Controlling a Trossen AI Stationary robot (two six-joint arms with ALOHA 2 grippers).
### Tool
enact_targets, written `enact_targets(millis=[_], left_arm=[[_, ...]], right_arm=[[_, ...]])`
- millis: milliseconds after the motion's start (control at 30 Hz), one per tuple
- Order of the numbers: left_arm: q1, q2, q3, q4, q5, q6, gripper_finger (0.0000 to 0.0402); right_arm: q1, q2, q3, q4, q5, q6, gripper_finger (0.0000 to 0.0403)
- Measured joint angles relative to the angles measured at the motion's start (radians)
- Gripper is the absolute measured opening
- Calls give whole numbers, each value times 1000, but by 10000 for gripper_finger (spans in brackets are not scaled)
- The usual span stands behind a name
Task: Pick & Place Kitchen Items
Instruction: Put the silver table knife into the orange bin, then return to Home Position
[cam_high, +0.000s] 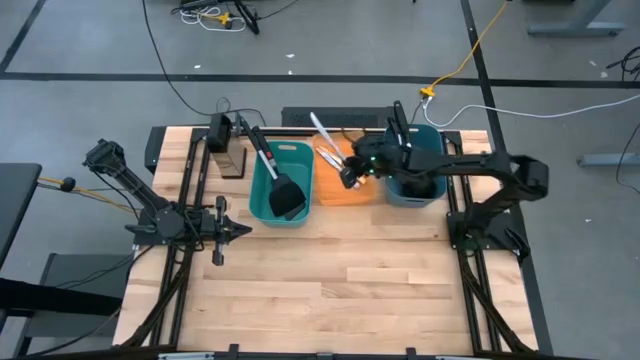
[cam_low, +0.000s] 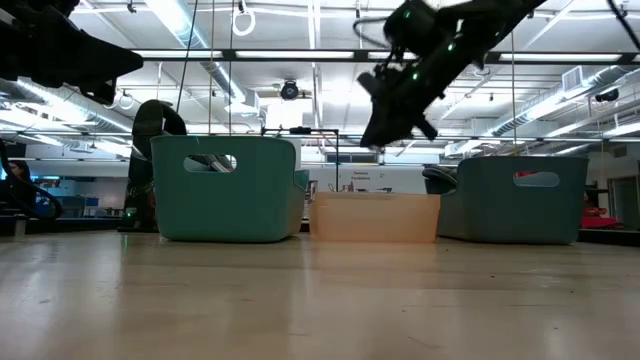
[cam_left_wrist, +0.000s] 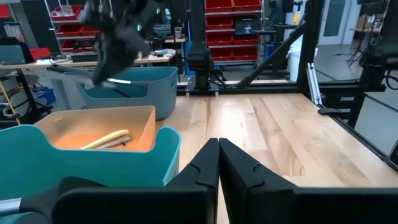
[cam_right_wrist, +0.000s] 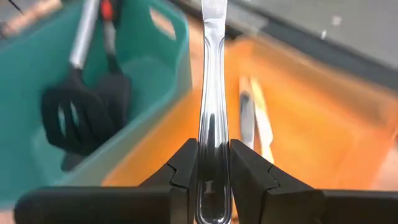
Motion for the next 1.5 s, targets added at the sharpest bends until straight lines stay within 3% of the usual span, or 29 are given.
enact_targets(millis=[233, 733, 1167, 1367, 1500], left_arm=[[0, 0, 0, 0, 0, 5, 7], [0, 0, 0, -1, 0, 8, 7], [0, 0, 0, -2, 0, 8, 13], [0, 0, 0, -2, 0, 7, 8], [0, 0, 0, -2, 0, 7, 14]], right_arm=[[-8, 117, 0, -46, -22, 79, 71], [-26, 243, 1, -78, -6, 139, 71], [-37, 266, 1, -77, -38, 137, 71], [-37, 266, 1, -84, -78, 132, 115], [-37, 266, 1, -85, -81, 131, 110]])
